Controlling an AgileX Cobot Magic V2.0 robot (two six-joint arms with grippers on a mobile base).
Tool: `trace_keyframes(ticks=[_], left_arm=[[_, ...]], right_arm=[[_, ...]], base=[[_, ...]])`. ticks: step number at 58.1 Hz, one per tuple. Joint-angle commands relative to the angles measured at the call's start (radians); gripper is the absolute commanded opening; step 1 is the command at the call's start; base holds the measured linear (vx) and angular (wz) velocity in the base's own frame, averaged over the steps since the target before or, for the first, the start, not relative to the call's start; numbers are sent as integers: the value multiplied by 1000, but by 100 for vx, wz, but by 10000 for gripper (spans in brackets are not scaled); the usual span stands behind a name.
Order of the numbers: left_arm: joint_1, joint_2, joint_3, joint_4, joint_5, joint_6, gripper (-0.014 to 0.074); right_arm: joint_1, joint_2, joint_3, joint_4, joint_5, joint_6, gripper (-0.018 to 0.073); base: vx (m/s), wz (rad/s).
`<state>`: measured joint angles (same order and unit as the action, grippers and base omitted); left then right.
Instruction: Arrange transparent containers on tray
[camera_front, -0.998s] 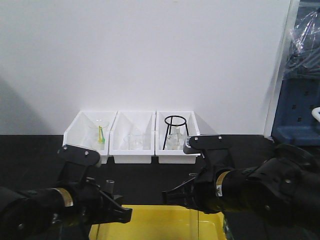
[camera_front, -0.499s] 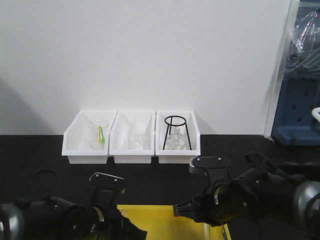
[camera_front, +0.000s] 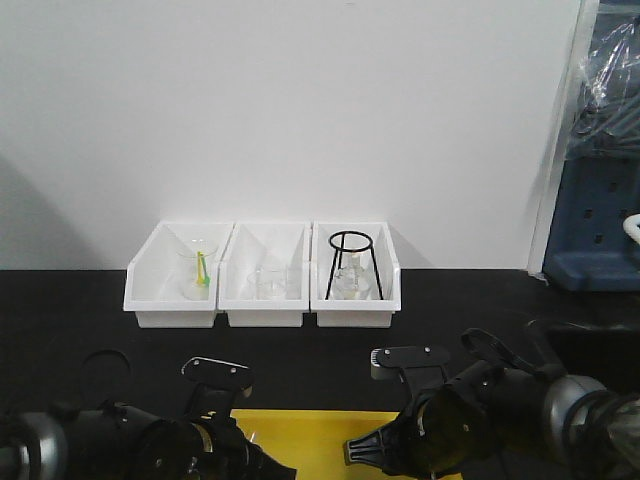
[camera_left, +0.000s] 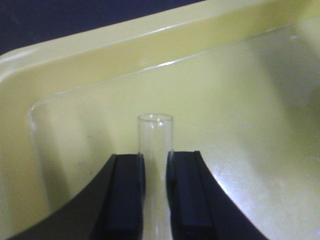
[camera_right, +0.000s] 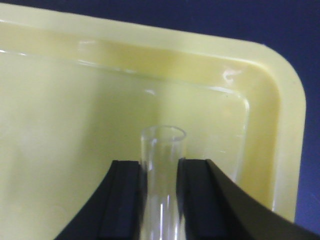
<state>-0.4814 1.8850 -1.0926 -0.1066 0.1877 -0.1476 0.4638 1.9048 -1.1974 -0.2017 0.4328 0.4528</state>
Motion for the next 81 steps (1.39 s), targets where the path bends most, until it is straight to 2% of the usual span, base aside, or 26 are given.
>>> trace_keyframes(ticks=[1, 9, 21, 31, 39, 50, 57, 64, 75, 81], left_arm=[[-5, -44, -29, 16, -53, -8, 269], [-4, -44, -29, 28, -52, -8, 357], [-4, -53, -29, 29, -51, -6, 468], [-4, -83, -29, 47, -59, -6, 491], [-4, -166, -29, 56, -10, -5, 487], [21, -410, -29, 84, 122, -2, 454], [23, -571, -20, 161, 215, 44, 407], [23, -739, 46, 208, 175, 46, 342], [23, -1012, 206, 208, 108, 36, 207], [23, -1112, 256, 209, 111, 36, 136]], right_arm=[[-3, -39, -32, -11, -30, 8, 388], [-3, -36, -32, -12, -24, 9, 452], [-3, -70, -46, -8, -12, 19, 459], [-4, -175, -48, -39, -31, 14, 459], [-4, -313, -47, -44, -12, 7, 459], [-2, -572, 8, -45, -5, -82, 454], [-2, -742, 114, -45, -60, -142, 426], [-2, -911, 221, -46, -86, -143, 375], [-2, -1083, 317, -47, -86, -143, 248], [-2, -1125, 333, -47, -70, -143, 164]], base=[[0, 0], [0, 0], [0, 0], [0, 0], [0, 0], [0, 0], [0, 0], [0, 0], [0, 0], [0, 0]])
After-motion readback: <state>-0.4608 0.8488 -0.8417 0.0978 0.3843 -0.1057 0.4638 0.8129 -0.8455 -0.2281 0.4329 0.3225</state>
